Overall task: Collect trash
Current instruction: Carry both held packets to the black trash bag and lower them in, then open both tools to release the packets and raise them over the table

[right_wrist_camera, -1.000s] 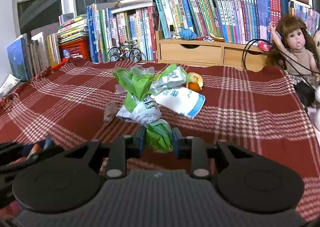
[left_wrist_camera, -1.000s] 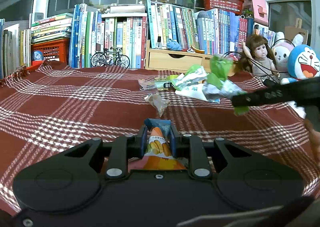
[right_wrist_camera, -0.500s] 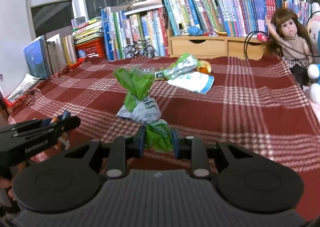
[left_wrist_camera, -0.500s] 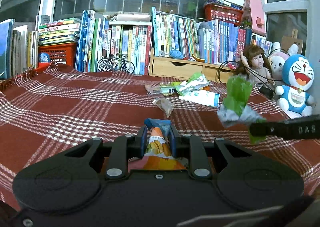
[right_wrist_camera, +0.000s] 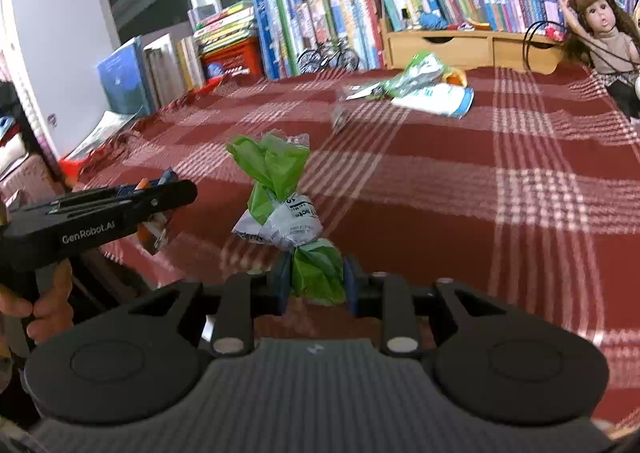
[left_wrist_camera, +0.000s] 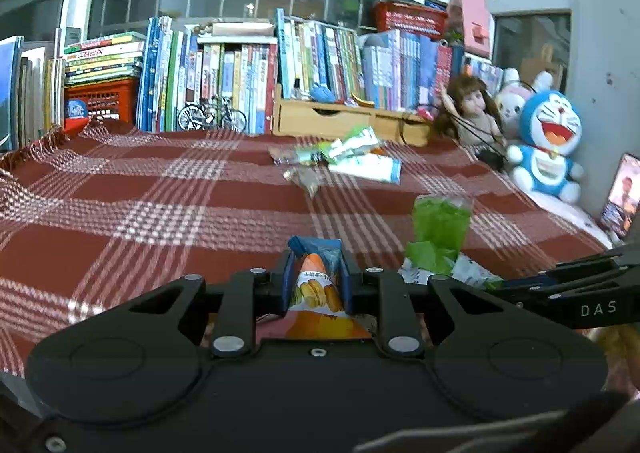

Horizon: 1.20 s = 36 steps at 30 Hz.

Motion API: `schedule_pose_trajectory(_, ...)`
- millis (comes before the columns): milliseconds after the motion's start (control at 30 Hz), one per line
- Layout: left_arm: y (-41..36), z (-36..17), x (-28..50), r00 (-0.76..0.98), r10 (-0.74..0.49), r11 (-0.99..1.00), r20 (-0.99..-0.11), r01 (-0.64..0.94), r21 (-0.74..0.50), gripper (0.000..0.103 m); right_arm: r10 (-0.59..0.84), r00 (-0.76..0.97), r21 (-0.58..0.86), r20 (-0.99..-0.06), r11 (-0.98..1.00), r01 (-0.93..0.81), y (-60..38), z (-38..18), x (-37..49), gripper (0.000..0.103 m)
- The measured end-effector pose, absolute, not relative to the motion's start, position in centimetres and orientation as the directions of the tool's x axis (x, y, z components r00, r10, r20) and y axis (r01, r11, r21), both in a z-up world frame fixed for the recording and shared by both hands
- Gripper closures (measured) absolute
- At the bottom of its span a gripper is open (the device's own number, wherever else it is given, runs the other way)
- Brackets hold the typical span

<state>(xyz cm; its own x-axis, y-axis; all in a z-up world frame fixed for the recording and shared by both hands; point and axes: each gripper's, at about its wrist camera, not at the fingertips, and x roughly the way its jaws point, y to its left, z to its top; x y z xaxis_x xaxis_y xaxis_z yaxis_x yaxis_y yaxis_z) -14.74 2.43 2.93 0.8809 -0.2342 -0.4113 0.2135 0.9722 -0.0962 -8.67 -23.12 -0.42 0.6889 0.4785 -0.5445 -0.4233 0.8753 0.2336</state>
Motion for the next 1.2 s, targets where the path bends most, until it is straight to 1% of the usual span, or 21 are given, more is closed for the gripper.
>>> schedule_pose_trajectory(233, 2.9, 1.1, -17.8, 0.842, -0.236, 0.970, -0.484, 0.232, -0.070, 0.081, 0.508, 0.621, 0.263, -0.597, 0.855, -0.447, -22.1, -2.4, -11.4, 0.071)
schedule_pose_trajectory(400, 3.1, -1.4, -18.4, 0.785, -0.223, 0.972, -0.578, 0.224, -0.071, 0.081, 0.509, 0.563, 0.286, -0.651, 0.851, -0.440, -21.5, -4.5, -12.3, 0.071)
schedule_pose_trajectory(667, 3.5, -7.6, -16.6, 0.643, -0.233, 0.971, -0.729, 0.193, -0.140, 0.081, 0.471, 0.452, 0.298, -0.757, 0.865, -0.402, -20.3, -9.8, -12.0, 0.071)
schedule_pose_trajectory(800, 3.2, -10.7, -15.2, 0.586, -0.184, 0.981, -0.789, 0.156, -0.113, 0.081, 0.449, 0.397, 0.310, -0.801, 0.877, -0.367, -20.0, -12.9, -11.1, 0.071)
schedule_pose_trajectory(867, 3.2, -11.9, -14.7, 0.564, -0.161, 0.985, -0.810, 0.137, -0.101, 0.081, 0.434, 0.376, 0.313, -0.818, 0.886, -0.342, -20.0, -14.3, -10.7, 0.071)
schedule_pose_trajectory(967, 3.2, -12.9, -14.5, 0.549, -0.161, 0.986, -0.820, 0.128, -0.108, 0.081, 0.428, 0.350, 0.322, -0.833, 0.890, -0.322, -19.8, -15.7, -10.5, 0.071)
schedule_pose_trajectory(1100, 3.3, -13.6, -14.7, 0.544, -0.152, 0.986, -0.825, 0.136, -0.093, 0.078, 0.433, 0.332, 0.329, -0.838, 0.886, -0.326, -19.5, -16.3, -10.7, 0.071)
schedule_pose_trajectory(1200, 3.2, -14.2, -15.1, 0.540, -0.151, 0.987, -0.828, 0.135, -0.091, 0.078, 0.437, 0.327, 0.332, -0.838, 0.884, -0.330, -19.5, -16.3, -10.6, 0.071)
